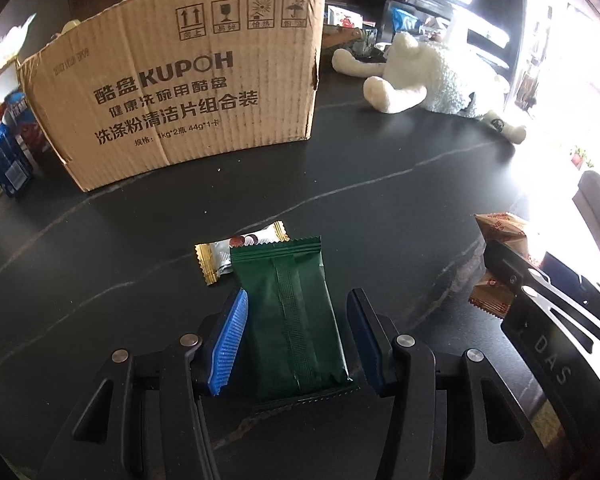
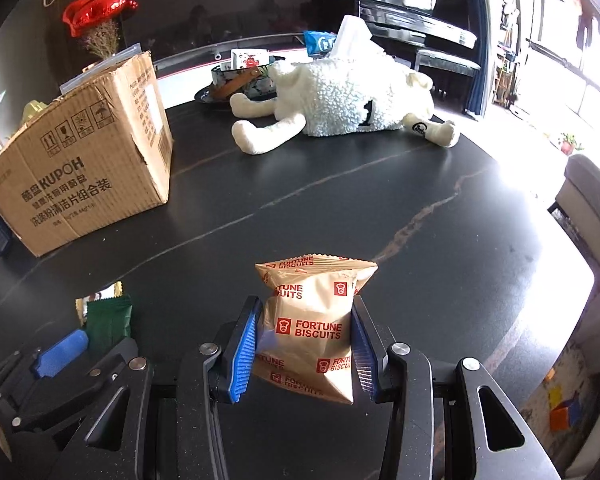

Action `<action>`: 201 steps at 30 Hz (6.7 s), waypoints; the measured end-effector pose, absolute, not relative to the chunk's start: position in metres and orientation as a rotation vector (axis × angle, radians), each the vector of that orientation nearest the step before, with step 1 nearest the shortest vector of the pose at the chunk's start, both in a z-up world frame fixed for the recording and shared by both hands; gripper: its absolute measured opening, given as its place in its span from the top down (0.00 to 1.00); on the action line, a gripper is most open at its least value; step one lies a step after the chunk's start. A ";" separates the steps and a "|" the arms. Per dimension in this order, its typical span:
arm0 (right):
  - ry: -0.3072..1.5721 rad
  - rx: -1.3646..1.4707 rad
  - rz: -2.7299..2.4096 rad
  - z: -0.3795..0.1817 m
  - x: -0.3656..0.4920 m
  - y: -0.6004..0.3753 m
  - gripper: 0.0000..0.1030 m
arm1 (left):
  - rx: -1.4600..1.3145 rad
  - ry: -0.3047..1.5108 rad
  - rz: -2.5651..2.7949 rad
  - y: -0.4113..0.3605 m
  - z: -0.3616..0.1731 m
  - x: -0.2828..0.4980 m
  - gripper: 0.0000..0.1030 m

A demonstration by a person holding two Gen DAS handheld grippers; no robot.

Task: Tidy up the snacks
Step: 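Lift both packets and carry them over the cardboard box, then open both grippers to drop the packets into the box, then move the left tool back to the small gold-wrapped candy on the table, then grasp the small gold-wrapped candy with the left gripper, then carry the gold-wrapped candy over the box with the left gripper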

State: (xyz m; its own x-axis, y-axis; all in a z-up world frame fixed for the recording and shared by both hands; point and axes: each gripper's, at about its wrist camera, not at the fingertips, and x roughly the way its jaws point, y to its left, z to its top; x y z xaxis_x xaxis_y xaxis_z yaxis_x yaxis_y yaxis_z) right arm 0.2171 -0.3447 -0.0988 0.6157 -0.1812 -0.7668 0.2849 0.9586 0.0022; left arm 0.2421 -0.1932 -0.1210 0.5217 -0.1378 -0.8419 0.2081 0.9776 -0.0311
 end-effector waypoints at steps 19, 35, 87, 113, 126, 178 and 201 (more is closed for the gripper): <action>0.884 0.083 -0.219 -0.103 0.220 -0.326 0.57 | 0.050 0.985 -0.213 -0.178 -0.120 0.234 0.56; 0.805 0.038 -0.099 -0.078 0.218 -0.287 0.57 | -0.017 0.869 -0.191 -0.124 -0.075 0.224 0.56; 0.572 -0.046 0.138 0.062 0.366 -0.197 0.57 | -0.011 0.714 -0.194 -0.038 0.053 0.376 0.56; 0.583 0.008 0.067 0.062 0.304 -0.226 0.31 | 0.070 0.641 -0.222 -0.058 0.068 0.305 0.40; 0.640 0.061 -0.045 0.027 0.246 -0.262 0.31 | 0.130 0.704 -0.347 -0.092 0.028 0.267 0.40; 0.945 0.087 -0.198 -0.111 0.240 -0.288 0.31 | 0.410 0.945 -0.642 -0.168 -0.125 0.290 0.64; 0.918 0.056 -0.151 -0.106 0.239 -0.278 0.31 | 0.237 0.955 -0.549 -0.146 -0.103 0.280 0.81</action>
